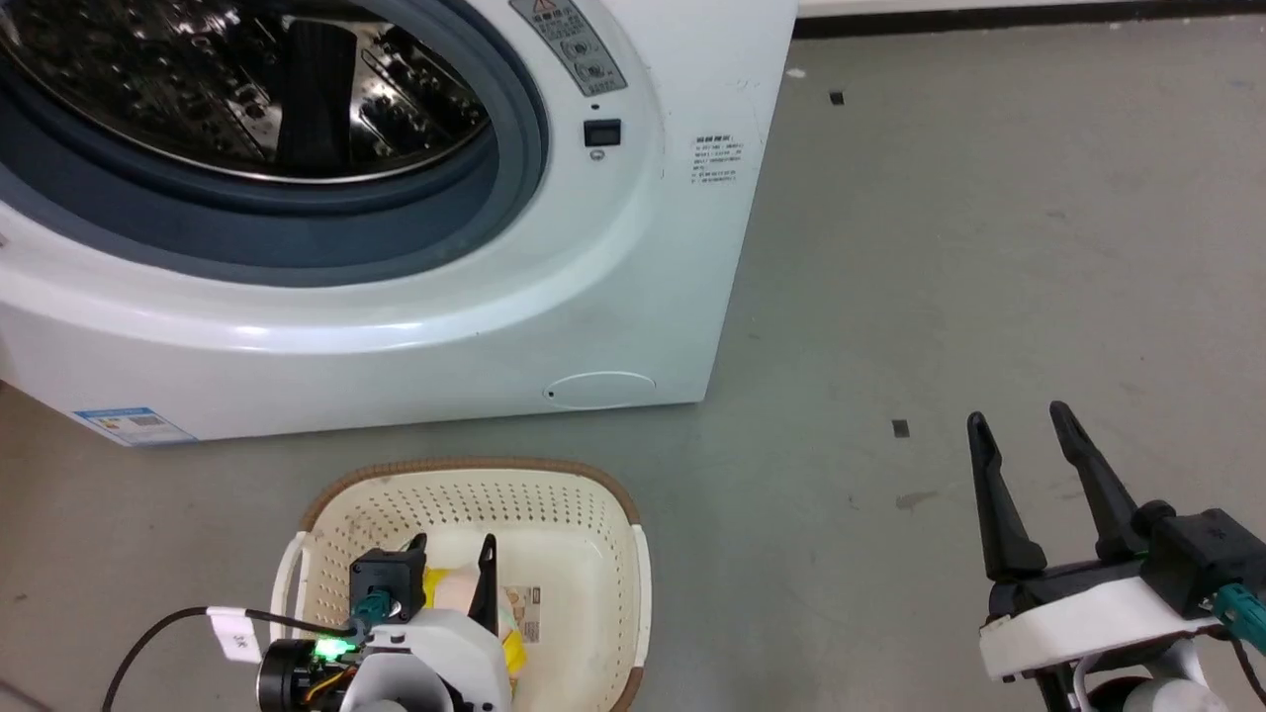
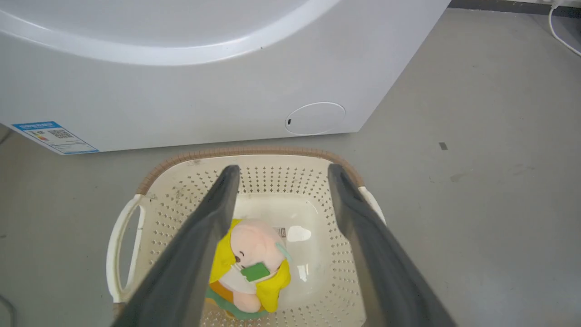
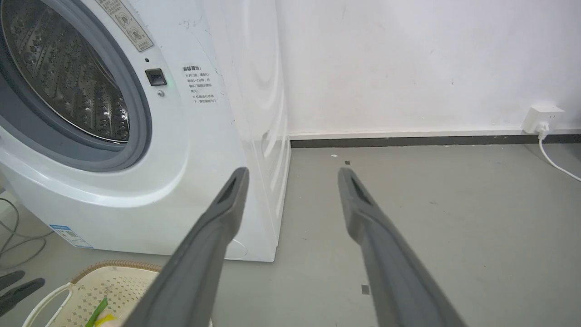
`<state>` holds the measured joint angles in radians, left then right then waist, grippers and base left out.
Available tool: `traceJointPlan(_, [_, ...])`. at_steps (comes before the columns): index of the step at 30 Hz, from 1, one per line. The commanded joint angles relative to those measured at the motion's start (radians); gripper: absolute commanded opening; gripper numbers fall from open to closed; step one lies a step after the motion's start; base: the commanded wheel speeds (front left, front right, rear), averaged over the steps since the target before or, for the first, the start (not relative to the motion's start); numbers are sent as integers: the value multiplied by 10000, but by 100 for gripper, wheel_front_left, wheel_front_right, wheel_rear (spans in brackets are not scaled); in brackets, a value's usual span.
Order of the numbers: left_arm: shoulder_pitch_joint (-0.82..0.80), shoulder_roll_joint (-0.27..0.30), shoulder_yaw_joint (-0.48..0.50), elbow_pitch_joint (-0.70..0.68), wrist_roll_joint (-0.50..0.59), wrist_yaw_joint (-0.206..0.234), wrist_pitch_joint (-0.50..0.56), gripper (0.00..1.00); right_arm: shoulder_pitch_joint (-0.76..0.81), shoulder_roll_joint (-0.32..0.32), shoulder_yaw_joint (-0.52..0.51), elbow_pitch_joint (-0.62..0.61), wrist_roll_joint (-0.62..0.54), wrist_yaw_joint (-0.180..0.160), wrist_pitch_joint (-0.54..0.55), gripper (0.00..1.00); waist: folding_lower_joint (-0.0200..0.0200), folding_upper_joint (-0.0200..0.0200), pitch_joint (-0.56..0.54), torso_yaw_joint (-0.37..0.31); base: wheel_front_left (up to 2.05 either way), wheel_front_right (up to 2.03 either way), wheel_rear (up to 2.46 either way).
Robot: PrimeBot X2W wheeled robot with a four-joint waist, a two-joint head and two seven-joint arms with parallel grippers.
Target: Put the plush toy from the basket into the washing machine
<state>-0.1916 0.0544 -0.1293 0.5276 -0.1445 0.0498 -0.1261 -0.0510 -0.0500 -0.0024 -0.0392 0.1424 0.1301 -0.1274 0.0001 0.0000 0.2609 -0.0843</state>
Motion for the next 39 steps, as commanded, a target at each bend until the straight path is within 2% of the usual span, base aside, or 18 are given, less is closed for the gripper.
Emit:
traceJointPlan(1, [-270,73,-99,435,-101,-11,-124,100,-186,0,-3,-76,76,3,-120,100,-1,0,215,-39,0,0,0])
traceJointPlan(7, [-817,196,-238,1583,-281,-79,-213,100,-362,-1,58,-165,206,3,-245,100,-1,0,761,-182,0,0,0])
traceJointPlan(28, [-2581,753,-786,4140,-829,76,-245,100,-939,-1,70,-460,869,4,-661,100,-1,0,2820,-611,0,0,0])
traceJointPlan(35, [-3265,1014,-996,4912,-993,428,-36,100,-1140,-2,81,-633,1043,5,-807,100,-1,0,3588,-720,0,0,0])
traceJointPlan(39, [-3655,1149,-1089,5339,-1145,470,48,100,-1268,-2,117,-745,1136,5,-890,100,-1,0,4033,-787,0,0,0])
